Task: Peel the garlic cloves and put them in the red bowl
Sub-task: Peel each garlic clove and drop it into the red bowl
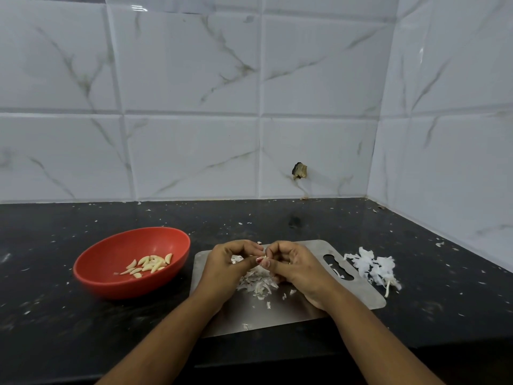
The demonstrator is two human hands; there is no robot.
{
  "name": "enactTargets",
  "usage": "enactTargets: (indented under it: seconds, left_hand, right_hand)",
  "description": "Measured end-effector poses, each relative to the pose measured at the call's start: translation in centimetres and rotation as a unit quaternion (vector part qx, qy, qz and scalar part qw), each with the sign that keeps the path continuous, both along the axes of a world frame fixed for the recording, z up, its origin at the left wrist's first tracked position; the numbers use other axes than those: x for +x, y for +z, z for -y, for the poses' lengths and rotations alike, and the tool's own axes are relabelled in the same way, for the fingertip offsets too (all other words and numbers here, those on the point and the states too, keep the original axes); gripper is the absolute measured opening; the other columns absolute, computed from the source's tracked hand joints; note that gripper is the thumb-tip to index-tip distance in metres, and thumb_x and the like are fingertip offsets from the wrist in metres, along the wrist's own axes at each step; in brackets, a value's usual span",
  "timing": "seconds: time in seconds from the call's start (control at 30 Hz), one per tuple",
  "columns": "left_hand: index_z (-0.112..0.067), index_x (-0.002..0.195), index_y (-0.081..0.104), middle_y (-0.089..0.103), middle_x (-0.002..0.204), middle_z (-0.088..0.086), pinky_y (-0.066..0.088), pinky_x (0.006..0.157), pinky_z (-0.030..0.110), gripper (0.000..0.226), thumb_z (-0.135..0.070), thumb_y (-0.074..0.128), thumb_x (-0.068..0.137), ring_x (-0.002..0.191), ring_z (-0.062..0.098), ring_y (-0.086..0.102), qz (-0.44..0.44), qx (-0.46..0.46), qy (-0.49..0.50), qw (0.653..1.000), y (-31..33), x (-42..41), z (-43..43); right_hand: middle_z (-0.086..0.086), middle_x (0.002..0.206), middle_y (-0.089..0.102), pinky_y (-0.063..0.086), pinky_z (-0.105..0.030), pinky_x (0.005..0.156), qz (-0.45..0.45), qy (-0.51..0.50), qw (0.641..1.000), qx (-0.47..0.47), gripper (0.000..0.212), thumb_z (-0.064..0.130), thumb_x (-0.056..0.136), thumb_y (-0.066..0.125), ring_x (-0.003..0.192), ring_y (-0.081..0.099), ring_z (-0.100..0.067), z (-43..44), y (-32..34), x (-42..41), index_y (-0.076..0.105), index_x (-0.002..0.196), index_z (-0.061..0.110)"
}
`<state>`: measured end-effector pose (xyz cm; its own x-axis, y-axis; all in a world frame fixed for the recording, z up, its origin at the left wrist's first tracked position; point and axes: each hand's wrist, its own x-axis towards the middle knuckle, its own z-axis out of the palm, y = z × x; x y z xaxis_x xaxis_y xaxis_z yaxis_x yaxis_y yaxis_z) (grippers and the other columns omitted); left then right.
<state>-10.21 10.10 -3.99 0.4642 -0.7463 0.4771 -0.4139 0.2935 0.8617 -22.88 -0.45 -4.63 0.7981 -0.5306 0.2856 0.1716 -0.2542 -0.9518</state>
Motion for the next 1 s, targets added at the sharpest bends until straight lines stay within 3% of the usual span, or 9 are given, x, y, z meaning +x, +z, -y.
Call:
enactTargets:
  seconds: [0.23, 0.4, 0.57, 0.7, 0.77, 0.87, 1.0]
  left_hand:
    - [-0.011, 0.079, 0.069, 0.073, 0.084, 0.002, 0.051, 0.073, 0.02, 0.009, -0.003, 0.068, 0.084, 0.083, 0.012, 0.066, 0.005, 0.027, 0.001, 1.0, -0.5, 0.3, 0.3]
    - [-0.008, 0.079, 0.063, 0.072, 0.077, 0.004, 0.046, 0.055, 0.015, 0.008, -0.005, 0.067, 0.086, 0.066, 0.006, 0.064, -0.042, 0.026, 0.061, 0.997, -0.5, 0.1, 0.4]
    - [-0.014, 0.076, 0.065, 0.069, 0.067, 0.001, 0.052, 0.053, 0.028, 0.012, -0.008, 0.071, 0.084, 0.063, 0.017, 0.064, -0.024, 0.0, 0.1, 0.995, 0.0, 0.5, -0.1]
    - [-0.02, 0.077, 0.068, 0.071, 0.071, -0.005, 0.054, 0.059, 0.027, 0.01, -0.013, 0.072, 0.083, 0.067, 0.005, 0.066, 0.032, -0.004, 0.131, 0.991, 2.7, 1.0, -1.0]
    - [-0.023, 0.073, 0.068, 0.071, 0.07, -0.007, 0.051, 0.062, 0.023, 0.012, -0.016, 0.075, 0.08, 0.065, 0.002, 0.064, 0.057, 0.028, 0.168, 0.984, 4.4, 2.4, -1.8]
    - [-0.022, 0.071, 0.069, 0.071, 0.069, -0.005, 0.047, 0.063, 0.024, 0.011, -0.02, 0.079, 0.076, 0.062, 0.011, 0.062, 0.086, 0.122, 0.218, 0.965, 6.7, 6.2, -3.7]
    - [-0.019, 0.075, 0.068, 0.069, 0.065, -0.007, 0.042, 0.051, 0.021, 0.012, -0.023, 0.078, 0.078, 0.054, 0.008, 0.062, 0.162, 0.286, 0.262, 0.907, 7.4, 11.1, -6.7]
  right_hand:
    - [0.005, 0.076, 0.061, 0.049, -0.024, 0.061, 0.006, -0.024, 0.999, -0.031, 0.011, 0.014, 0.089, 0.068, 0.07, 0.056, -0.006, -0.2, -0.1, 0.1, 0.059, 0.083, 0.011]
    - [-0.002, 0.071, 0.06, 0.051, -0.023, 0.059, 0.03, -0.088, 0.995, -0.042, 0.009, 0.005, 0.088, 0.068, 0.066, 0.057, -0.011, -0.2, -0.3, 0.2, 0.059, 0.085, 0.004]
    - [-0.011, 0.074, 0.068, 0.052, -0.02, 0.059, 0.023, -0.163, 0.982, -0.091, 0.006, 0.003, 0.089, 0.065, 0.062, 0.061, -0.01, -0.1, -0.4, 0.5, 0.069, 0.086, 0.006]
    - [0.005, 0.076, 0.07, 0.054, -0.02, 0.063, -0.024, -0.204, 0.959, -0.193, 0.01, 0.015, 0.091, 0.065, 0.068, 0.063, -0.002, -0.1, -0.7, 0.7, 0.074, 0.087, 0.016]
    - [0.01, 0.077, 0.07, 0.055, -0.02, 0.068, -0.034, -0.212, 0.951, -0.222, 0.011, 0.022, 0.091, 0.067, 0.076, 0.065, -0.001, 0.0, -0.7, 0.6, 0.076, 0.091, 0.015]
    - [0.012, 0.075, 0.069, 0.049, -0.011, 0.065, -0.041, -0.224, 0.94, -0.254, 0.005, 0.016, 0.088, 0.07, 0.076, 0.063, 0.003, -0.2, -0.6, 0.6, 0.076, 0.087, 0.016]
    - [0.009, 0.079, 0.068, 0.047, -0.009, 0.065, -0.03, -0.245, 0.93, -0.271, 0.012, 0.006, 0.084, 0.073, 0.075, 0.061, 0.001, -0.5, -0.5, 0.6, 0.073, 0.082, 0.018]
